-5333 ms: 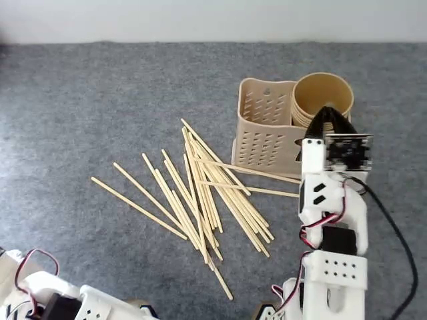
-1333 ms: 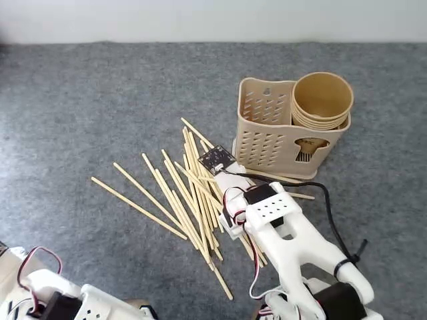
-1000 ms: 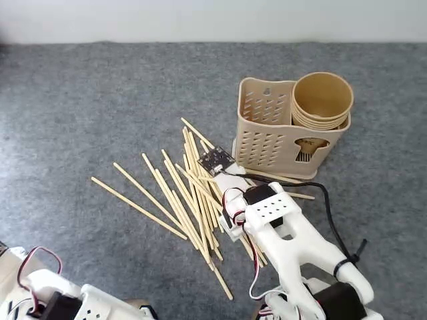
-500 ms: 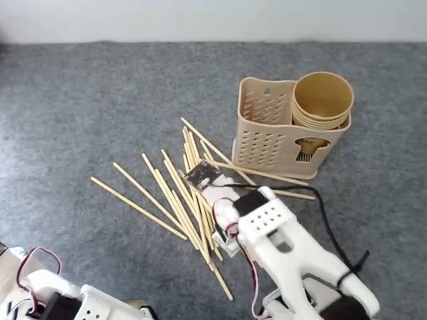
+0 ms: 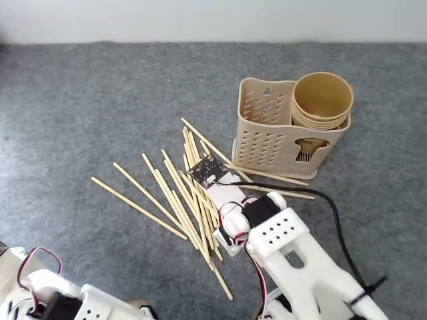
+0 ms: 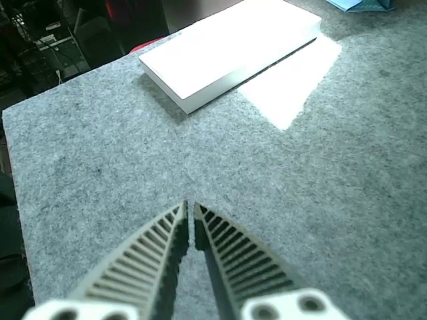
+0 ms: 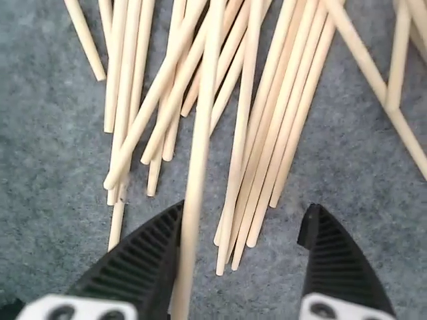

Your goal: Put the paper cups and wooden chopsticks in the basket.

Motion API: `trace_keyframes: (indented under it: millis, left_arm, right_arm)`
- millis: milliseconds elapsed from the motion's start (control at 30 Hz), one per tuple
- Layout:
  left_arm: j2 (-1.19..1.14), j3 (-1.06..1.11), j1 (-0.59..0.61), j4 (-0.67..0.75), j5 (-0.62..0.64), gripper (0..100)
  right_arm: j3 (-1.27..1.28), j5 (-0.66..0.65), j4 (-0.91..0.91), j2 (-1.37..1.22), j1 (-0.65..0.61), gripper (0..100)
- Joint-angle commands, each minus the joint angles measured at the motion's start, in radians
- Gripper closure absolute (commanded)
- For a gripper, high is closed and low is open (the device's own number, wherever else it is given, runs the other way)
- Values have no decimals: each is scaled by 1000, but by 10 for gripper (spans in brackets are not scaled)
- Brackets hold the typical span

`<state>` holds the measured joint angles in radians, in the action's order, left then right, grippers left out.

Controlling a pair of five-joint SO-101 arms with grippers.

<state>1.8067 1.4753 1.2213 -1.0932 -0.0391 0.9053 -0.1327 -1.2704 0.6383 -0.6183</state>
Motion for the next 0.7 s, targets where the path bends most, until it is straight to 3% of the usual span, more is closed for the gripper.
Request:
trace_keyframes:
  millis: [0,400,667]
  left_arm:
    - [12,-5,-6,15,3,984]
    - [12,-5,-6,15,3,984]
    - [12,-5,-6,15,3,984]
  right_arm:
    - [-52,14,-25,91,-50,736]
    - [-48,324,33,240,-124,739]
    - [-52,319,61,219,-117,740]
